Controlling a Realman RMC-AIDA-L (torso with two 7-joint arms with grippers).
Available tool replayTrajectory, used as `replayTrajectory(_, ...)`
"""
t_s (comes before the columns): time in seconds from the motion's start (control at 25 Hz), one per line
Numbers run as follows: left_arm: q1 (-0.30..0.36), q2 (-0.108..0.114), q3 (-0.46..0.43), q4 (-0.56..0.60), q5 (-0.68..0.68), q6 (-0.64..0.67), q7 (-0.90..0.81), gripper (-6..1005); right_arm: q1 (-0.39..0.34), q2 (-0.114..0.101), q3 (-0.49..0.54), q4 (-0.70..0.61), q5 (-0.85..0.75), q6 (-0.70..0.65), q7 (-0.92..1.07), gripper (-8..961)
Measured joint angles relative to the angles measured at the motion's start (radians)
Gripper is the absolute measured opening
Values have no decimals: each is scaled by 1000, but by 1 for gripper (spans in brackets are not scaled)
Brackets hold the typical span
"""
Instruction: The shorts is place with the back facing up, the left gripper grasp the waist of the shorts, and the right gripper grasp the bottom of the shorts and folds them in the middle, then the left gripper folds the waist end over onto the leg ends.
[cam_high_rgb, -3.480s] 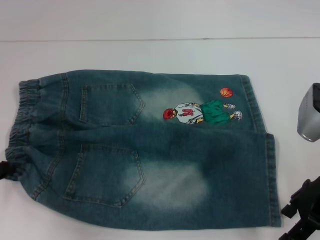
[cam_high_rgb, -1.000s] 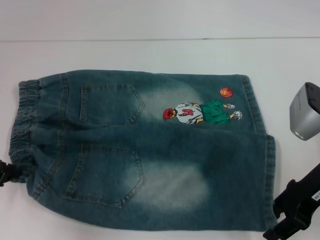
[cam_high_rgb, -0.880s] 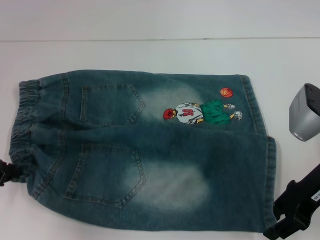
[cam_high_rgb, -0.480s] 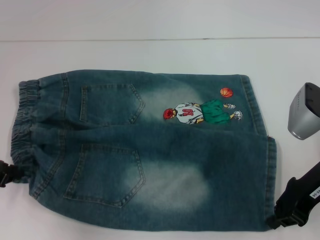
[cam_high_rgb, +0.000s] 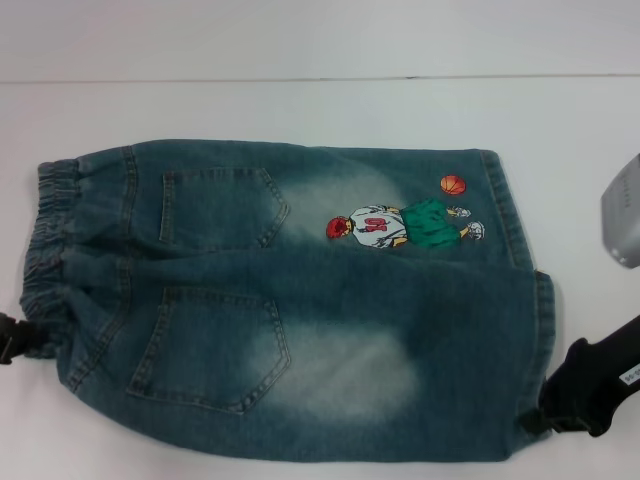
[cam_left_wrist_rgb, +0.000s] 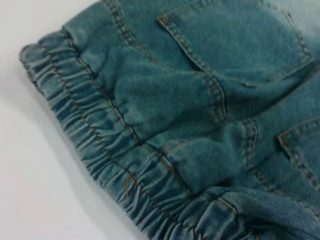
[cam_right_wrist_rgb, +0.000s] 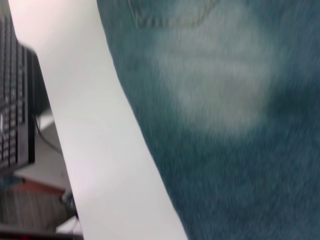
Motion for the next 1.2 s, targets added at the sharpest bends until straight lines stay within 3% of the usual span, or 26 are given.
replayTrajectory(0.24, -7, 6, -38, 8, -38, 5, -23, 71, -24, -3, 143, -56, 66, -4, -41, 28)
replayTrajectory(0.4, -10, 13, -63, 9, -80, 6, -36, 71, -28, -22, 267, -77, 131, -12, -49, 26)
replayTrajectory(0.68, -17, 21, -140, 12, -163, 3, -49, 71, -43, -30, 379, -127, 240, -4, -54, 24)
replayTrajectory(1.0, -12, 17, -195, 35, -269, -86, -49, 71, -34, -38, 445, -134, 307, 127, -45, 22)
replayTrajectory(1.2, -18, -2, -157, 21, -296, -197, -44, 69, -19, -21, 431, -128, 308, 259, -45, 21)
